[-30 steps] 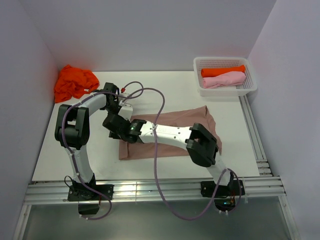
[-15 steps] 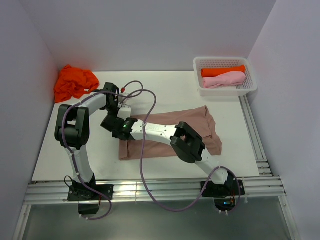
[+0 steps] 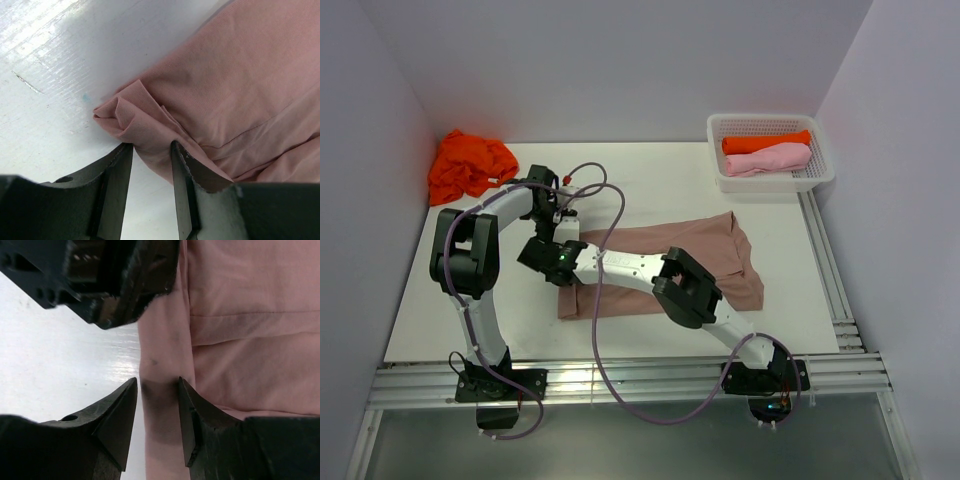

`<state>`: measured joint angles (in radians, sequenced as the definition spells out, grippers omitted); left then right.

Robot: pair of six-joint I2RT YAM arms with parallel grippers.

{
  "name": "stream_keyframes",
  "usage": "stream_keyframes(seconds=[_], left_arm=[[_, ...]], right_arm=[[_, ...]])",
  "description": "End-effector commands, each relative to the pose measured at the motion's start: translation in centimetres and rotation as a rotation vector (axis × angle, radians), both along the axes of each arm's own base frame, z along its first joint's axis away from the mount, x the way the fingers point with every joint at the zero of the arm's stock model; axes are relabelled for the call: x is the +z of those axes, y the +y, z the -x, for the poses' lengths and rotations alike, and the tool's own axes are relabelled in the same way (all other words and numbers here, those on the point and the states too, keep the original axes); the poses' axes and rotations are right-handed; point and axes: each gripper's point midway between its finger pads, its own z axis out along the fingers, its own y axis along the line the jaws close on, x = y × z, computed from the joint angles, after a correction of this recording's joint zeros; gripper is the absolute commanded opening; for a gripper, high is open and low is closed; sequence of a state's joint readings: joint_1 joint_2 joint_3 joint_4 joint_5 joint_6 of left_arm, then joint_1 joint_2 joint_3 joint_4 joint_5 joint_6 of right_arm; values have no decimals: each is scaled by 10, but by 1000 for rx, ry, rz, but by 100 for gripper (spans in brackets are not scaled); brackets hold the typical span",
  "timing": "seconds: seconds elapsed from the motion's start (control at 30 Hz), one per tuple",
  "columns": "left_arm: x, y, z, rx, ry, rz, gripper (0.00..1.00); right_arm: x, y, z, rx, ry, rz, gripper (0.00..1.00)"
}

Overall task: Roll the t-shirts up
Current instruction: Roll the tshirt

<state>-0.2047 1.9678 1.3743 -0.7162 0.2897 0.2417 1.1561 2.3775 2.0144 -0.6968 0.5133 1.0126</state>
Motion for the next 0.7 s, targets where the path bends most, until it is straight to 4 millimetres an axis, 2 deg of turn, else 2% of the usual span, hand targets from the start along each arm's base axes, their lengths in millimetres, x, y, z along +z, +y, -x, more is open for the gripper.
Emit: stream_keyframes(seconds=[0.0,0.17,0.43,0.67], left_arm=[[-1,5,-9,-21,-32,-42,43],[0,5,-10,-19,-35,-41,44],[12,1,-15,-22,-60,-19,54],[44,-6,-33,-16,-112,19,59]], right_arm=[[-4,-2,1,-18,-6,37,46],[-12,-5,5,-18,24,82,48],[-35,-18,20,-18,94,155,49],[-51,-23,31,-6,149,176,43]])
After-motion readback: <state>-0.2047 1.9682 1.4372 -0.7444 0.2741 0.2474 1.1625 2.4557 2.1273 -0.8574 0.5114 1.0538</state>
